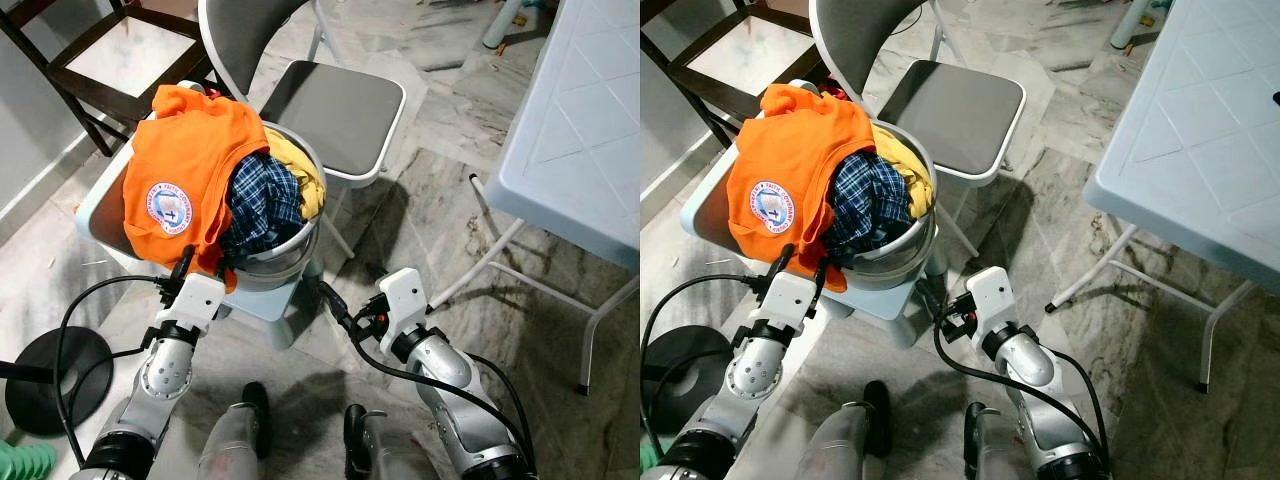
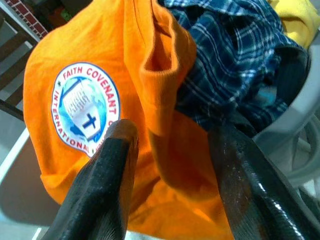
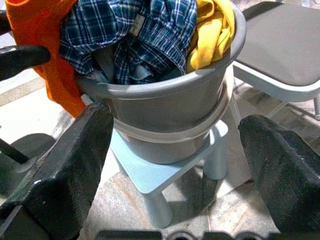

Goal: Hang hanger

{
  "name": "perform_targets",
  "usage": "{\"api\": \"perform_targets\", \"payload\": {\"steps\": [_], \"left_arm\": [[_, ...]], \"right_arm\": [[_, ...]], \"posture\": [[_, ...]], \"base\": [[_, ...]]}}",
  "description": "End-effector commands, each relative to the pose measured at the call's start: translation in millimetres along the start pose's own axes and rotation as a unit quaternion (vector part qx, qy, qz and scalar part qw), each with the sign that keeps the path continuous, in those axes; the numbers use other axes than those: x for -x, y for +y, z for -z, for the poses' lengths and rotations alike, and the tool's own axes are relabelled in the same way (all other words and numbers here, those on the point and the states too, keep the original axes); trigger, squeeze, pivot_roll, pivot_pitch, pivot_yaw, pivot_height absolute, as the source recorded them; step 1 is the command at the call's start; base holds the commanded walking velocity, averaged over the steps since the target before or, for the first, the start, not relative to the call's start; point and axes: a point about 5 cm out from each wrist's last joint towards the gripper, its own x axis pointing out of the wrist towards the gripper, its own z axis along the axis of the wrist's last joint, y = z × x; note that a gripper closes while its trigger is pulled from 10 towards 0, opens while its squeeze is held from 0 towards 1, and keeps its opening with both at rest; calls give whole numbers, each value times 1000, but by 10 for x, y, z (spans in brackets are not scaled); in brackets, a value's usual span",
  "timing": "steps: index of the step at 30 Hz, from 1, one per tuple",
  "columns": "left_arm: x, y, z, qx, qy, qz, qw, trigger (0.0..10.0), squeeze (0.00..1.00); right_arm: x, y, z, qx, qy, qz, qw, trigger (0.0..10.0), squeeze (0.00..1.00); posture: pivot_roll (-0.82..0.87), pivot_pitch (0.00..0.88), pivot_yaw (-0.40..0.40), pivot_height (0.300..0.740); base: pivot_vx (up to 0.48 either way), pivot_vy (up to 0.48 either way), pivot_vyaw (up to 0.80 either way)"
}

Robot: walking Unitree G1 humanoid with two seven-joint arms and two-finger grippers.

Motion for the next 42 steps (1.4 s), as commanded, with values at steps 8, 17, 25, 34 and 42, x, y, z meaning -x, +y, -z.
{"api": "perform_targets", "payload": {"steps": [8, 17, 25, 34, 42], "left_arm": [[42, 1, 121, 3, 32, 4, 999, 0, 0], [-31, 67, 129, -3, 36, -5, 999, 0, 0], [-94, 91, 101, -3, 31, -6, 999, 0, 0], [-88, 175, 109, -6, 25, -16, 1000, 0, 0], [-70, 361, -16, -22, -26, -29, 999, 0, 0]], "right_arm": [[66, -10, 42, -1, 11, 6, 1000, 10000, 0], [67, 3, 40, 0, 13, 5, 1000, 10000, 0], [78, 27, 58, -2, 16, 6, 1000, 10000, 0], [73, 17, 56, -2, 15, 10, 1000, 10000, 0], [76, 31, 64, -4, 16, 8, 1000, 10000, 0]], "posture": [[-161, 299, -24, 740], [-163, 310, -28, 740], [-164, 307, -18, 740], [-165, 305, -15, 740], [-146, 310, -18, 740]], "base": [[0, 0, 0], [0, 0, 0], [0, 0, 0], [0, 0, 0], [0, 0, 0]]}}
